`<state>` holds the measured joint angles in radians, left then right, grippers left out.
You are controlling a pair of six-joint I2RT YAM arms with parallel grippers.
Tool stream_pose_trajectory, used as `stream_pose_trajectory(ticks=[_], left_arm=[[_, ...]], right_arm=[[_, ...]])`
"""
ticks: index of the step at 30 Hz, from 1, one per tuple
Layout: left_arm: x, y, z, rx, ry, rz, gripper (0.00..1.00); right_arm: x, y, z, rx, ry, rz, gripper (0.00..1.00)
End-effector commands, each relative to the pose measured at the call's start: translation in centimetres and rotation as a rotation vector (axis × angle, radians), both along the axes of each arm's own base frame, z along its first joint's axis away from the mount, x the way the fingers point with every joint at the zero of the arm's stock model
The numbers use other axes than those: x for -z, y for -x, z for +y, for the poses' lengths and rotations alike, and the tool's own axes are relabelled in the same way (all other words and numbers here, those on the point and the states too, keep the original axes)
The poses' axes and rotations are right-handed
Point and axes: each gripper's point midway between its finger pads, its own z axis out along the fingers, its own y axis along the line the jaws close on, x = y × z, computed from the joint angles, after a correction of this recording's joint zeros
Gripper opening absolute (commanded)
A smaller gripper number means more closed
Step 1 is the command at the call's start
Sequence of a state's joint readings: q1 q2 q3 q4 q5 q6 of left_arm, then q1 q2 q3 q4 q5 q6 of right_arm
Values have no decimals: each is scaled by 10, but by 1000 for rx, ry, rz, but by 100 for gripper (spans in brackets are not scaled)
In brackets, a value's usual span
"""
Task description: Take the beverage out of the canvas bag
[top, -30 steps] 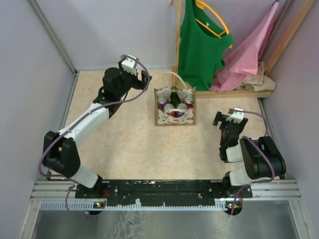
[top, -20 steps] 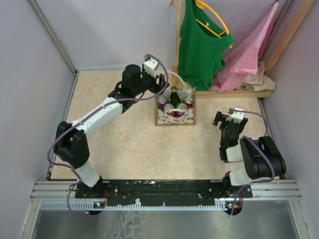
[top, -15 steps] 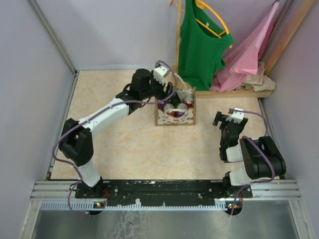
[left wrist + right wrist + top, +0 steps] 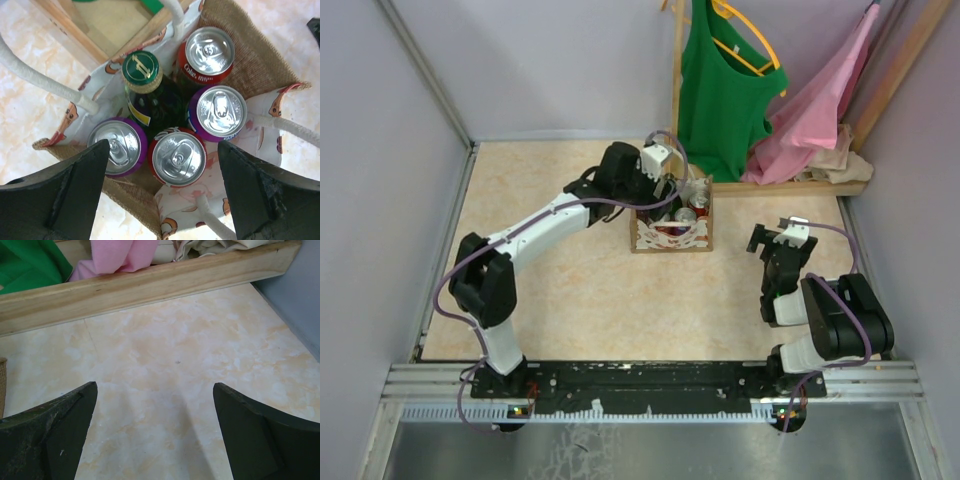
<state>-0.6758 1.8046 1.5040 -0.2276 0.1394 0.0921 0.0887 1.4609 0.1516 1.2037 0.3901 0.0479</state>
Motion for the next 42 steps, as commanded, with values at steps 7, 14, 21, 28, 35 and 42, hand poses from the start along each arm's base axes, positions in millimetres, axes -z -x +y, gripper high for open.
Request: stream_pose_trajectory(ticks=[7, 14, 21, 28, 35, 42], left_arm=[[28, 18, 2, -28, -141, 113, 89], [15, 30, -11, 11, -117, 86, 87], [25, 34, -11, 19, -143, 109, 87], [27, 38, -11, 19, -148, 121, 84], [31, 41, -10, 24, -163, 133, 83], [33, 42, -12, 37, -167, 131, 82]], right_arm=[[-20, -8, -1, 4, -5, -73, 99], [-21, -8, -1, 5, -6, -74, 99], [-20, -8, -1, 4, -5, -73, 99], [-20, -8, -1, 5, -5, -73, 99], [-21, -8, -1, 5, -5, -73, 99], [-20, -8, -1, 5, -4, -73, 99]])
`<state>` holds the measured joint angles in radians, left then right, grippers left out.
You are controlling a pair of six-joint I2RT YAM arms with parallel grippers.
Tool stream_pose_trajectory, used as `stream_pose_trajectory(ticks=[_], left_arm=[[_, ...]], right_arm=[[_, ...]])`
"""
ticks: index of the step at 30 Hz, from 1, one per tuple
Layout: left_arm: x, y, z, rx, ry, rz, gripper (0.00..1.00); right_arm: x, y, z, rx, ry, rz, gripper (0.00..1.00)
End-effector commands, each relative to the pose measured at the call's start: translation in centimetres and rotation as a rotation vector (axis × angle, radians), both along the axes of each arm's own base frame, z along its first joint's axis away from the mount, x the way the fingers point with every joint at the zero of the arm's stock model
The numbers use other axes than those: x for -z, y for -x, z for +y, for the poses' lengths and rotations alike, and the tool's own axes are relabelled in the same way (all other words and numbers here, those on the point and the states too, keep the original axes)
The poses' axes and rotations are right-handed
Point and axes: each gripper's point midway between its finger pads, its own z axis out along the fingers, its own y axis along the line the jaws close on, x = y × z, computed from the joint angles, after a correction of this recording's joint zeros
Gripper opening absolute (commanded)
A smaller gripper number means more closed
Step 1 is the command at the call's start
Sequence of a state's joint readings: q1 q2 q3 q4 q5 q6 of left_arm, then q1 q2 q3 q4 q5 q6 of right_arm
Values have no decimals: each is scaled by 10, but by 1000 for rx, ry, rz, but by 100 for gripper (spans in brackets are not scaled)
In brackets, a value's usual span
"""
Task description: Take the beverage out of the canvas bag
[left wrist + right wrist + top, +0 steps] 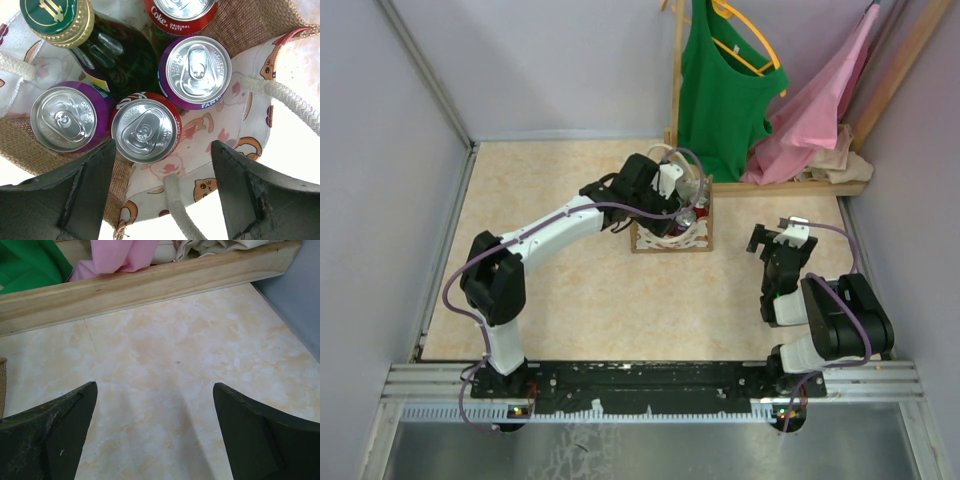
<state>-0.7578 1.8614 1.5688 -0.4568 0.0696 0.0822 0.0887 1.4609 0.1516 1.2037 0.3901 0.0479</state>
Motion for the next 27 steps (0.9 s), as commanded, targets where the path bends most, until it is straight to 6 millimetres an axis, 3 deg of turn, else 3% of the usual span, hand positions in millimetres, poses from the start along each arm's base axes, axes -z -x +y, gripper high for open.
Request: stream_pose_trajectory(ticks=[1, 19, 23, 27], left_arm=[[-7, 2, -6, 19, 5, -12, 83], [26, -4, -10, 16, -37, 23, 82], [14, -6, -11, 9, -22, 2, 83], [-18, -10, -14, 11, 36, -64, 84]], right_arm=[[-21, -8, -1, 5, -4, -73, 99], [-20, -8, -1, 5, -5, -72, 99], [-20, -8, -1, 5, -5, -73, 99], [-20, -8, -1, 5, -5, -73, 99]])
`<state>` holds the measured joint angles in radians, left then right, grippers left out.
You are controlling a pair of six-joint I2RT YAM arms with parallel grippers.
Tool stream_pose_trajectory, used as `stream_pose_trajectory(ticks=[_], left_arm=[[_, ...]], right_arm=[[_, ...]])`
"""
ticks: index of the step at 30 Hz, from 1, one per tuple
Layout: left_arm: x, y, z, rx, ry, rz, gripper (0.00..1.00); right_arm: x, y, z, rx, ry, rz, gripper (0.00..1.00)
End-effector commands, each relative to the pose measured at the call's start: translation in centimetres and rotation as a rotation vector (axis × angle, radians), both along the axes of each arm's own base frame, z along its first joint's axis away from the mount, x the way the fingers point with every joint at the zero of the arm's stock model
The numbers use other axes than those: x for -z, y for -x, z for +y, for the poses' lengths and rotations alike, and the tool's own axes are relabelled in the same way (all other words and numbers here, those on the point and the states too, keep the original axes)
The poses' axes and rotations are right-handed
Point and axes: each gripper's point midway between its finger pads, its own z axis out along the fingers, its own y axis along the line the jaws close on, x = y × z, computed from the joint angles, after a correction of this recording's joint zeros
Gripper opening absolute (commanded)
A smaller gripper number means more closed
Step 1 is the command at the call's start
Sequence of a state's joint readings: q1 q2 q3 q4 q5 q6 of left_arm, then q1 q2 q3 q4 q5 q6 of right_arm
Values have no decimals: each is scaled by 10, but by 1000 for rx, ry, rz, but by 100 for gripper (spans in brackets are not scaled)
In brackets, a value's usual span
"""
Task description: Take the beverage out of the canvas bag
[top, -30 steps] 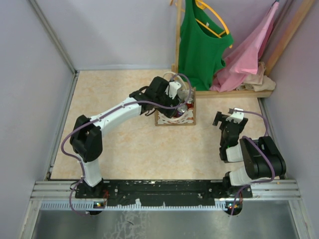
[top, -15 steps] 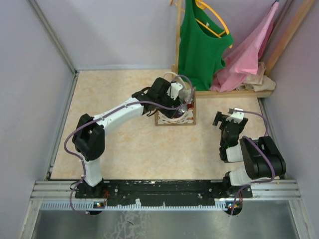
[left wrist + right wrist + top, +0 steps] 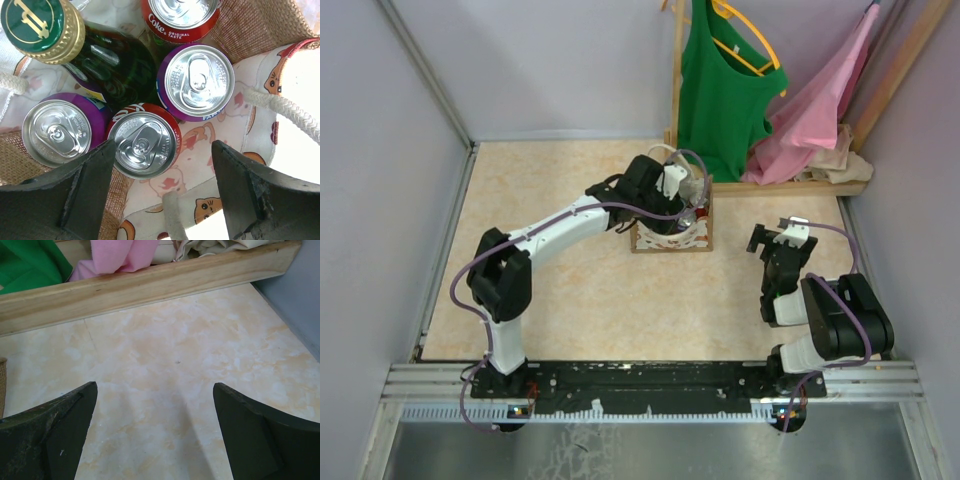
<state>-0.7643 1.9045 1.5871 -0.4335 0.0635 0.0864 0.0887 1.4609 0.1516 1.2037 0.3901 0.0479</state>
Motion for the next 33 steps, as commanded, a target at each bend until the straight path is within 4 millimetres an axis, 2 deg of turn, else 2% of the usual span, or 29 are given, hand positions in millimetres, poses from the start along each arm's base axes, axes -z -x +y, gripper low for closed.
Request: stream_pose_trajectory(ticks=[1, 3, 5, 13, 19, 33], left_arm=[[-36, -6, -7, 10, 60, -84, 84], [-46, -8, -8, 15, 79, -120, 85], [-47, -10, -8, 18, 72, -131, 85], [-21, -18, 1, -35, -12, -104, 86], [-9, -25, 8, -66, -62, -115, 86], [8, -14, 5, -44, -52, -46, 85]], right_arm=[[-20, -8, -1, 6, -5, -72, 99], [-21, -8, -1, 5, -5, -73, 99], [-20, -8, -1, 5, -6, -73, 99], [-21, -8, -1, 4, -5, -73, 99], [-21, -8, -1, 5, -4, -73, 99], [-21, -8, -1, 5, -5, -73, 99]])
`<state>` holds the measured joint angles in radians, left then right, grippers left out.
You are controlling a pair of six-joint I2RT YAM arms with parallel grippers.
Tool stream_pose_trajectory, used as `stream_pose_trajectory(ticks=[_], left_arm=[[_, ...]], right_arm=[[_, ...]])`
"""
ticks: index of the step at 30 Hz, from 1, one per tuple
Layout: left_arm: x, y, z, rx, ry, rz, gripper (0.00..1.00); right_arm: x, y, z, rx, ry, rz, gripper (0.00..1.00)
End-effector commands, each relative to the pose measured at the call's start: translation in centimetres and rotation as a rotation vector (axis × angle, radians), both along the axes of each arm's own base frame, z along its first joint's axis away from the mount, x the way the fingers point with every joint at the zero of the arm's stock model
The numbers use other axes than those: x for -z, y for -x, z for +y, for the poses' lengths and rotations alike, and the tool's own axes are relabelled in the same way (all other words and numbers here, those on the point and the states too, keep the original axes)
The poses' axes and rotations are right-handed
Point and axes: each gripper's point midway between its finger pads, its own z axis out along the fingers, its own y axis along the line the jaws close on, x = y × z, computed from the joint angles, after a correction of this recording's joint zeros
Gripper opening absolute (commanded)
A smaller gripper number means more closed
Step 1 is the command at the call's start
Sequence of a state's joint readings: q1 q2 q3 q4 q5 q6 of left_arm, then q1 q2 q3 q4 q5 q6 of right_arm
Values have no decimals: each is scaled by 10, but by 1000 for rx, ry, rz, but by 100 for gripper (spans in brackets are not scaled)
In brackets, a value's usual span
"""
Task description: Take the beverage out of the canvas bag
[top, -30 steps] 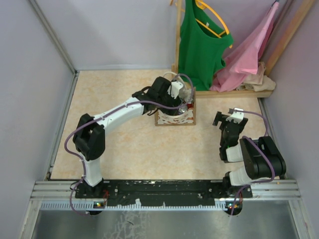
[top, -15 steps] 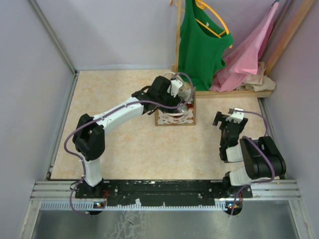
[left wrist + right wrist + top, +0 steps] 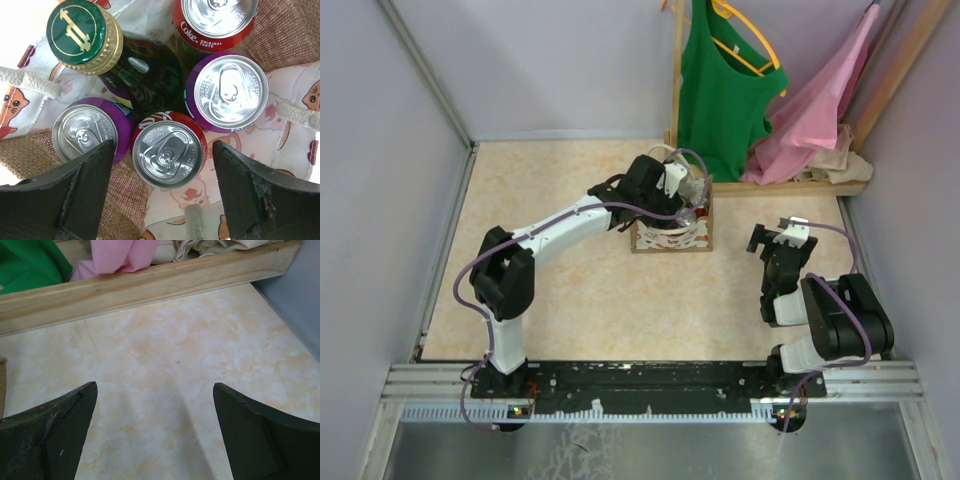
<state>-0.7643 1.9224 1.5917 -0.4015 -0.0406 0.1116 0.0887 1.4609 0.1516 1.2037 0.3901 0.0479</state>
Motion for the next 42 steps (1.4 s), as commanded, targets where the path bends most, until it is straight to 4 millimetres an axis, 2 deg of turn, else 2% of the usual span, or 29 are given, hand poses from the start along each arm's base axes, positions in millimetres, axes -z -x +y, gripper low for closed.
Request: stream_pose_trajectory(ticks=[1, 9, 20, 24, 33, 42], left_arm=[[8, 6, -3, 15, -2, 35, 84], [14, 12, -4, 22, -2, 68, 79], [11, 22, -2, 37, 7, 98, 78], [3, 22, -1, 39, 15, 86, 78], [-21, 10, 0, 4, 54, -6, 80], [-22, 15, 0, 15, 56, 3, 81]], right_arm=[[-21, -8, -1, 5, -5, -73, 99], [-21, -8, -1, 5, -5, -73, 99], [-20, -8, -1, 5, -4, -72, 99], [-20, -8, -1, 5, -4, -71, 99], [-20, -8, -1, 5, -6, -73, 99], [-20, -8, -1, 5, -5, -72, 99]])
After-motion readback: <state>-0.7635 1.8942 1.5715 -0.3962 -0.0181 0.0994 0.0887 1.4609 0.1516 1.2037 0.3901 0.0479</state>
